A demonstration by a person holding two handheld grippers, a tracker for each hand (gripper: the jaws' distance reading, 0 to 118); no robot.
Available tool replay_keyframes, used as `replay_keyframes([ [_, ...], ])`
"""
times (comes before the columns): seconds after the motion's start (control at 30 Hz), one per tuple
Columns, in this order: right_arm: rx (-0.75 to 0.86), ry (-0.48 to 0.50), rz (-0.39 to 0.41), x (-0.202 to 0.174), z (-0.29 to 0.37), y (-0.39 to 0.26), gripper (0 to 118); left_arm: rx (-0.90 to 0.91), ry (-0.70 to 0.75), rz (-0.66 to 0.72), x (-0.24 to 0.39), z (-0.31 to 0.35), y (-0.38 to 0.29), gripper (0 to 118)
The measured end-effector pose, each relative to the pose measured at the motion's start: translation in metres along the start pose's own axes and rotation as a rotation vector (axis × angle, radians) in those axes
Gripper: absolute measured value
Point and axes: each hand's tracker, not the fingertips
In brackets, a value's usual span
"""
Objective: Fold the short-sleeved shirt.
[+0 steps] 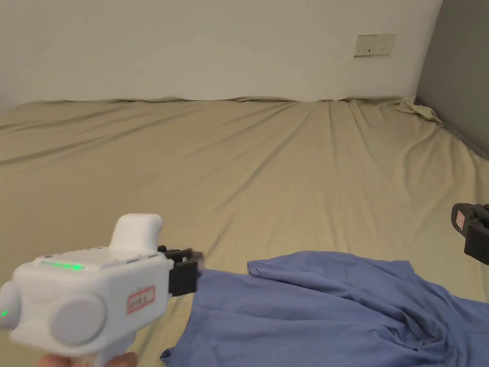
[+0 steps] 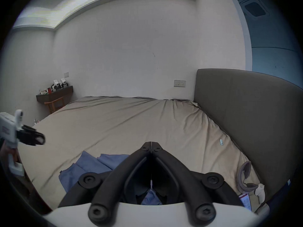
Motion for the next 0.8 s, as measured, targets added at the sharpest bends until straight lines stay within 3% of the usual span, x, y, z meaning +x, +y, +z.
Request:
replay_keyframes([
  [0.03, -0.006, 0.001, 0.0, 0.001, -0.001, -0.001, 2, -0.045, -0.011, 0.014, -0.006, -0.026, 0.005, 90],
  [0.23, -0.071, -0.038, 0.032, 0.014, -0.015, -0.015, 2, -0.264, 0.079, 0.037, -0.031, -0.171, -0.006, 90],
  [0.4, -0.131, -0.067, 0.026, 0.026, -0.037, -0.029, 2, -0.384, 0.089, 0.14, -0.047, -0.23, -0.033, 90],
  [0.43, -0.142, -0.069, 0.022, 0.028, -0.042, -0.032, 2, -0.393, 0.078, 0.137, -0.046, -0.237, -0.04, 82],
  [0.47, -0.152, -0.073, 0.024, 0.028, -0.046, -0.035, 2, -0.318, 0.124, 0.044, -0.04, -0.228, -0.044, 53],
  [0.5, -0.158, -0.078, 0.024, 0.028, -0.05, -0.038, 2, -0.266, 0.152, -0.039, -0.031, -0.223, -0.044, 0],
  [0.57, -0.173, -0.079, 0.021, 0.029, -0.056, -0.044, 2, -0.313, 0.111, -0.112, -0.024, -0.23, -0.052, 0],
  [0.63, -0.188, -0.082, 0.014, 0.029, -0.06, -0.049, 2, -0.304, 0.115, -0.082, -0.006, -0.228, -0.066, 0],
  [0.67, -0.193, -0.081, 0.01, 0.029, -0.062, -0.052, 2, -0.252, 0.162, -0.162, 0.003, -0.223, -0.066, 0],
  [0.8, -0.203, -0.079, -0.014, 0.034, -0.06, -0.054, 2, -0.25, 0.059, -0.041, -0.003, -0.2, -0.052, 0],
])
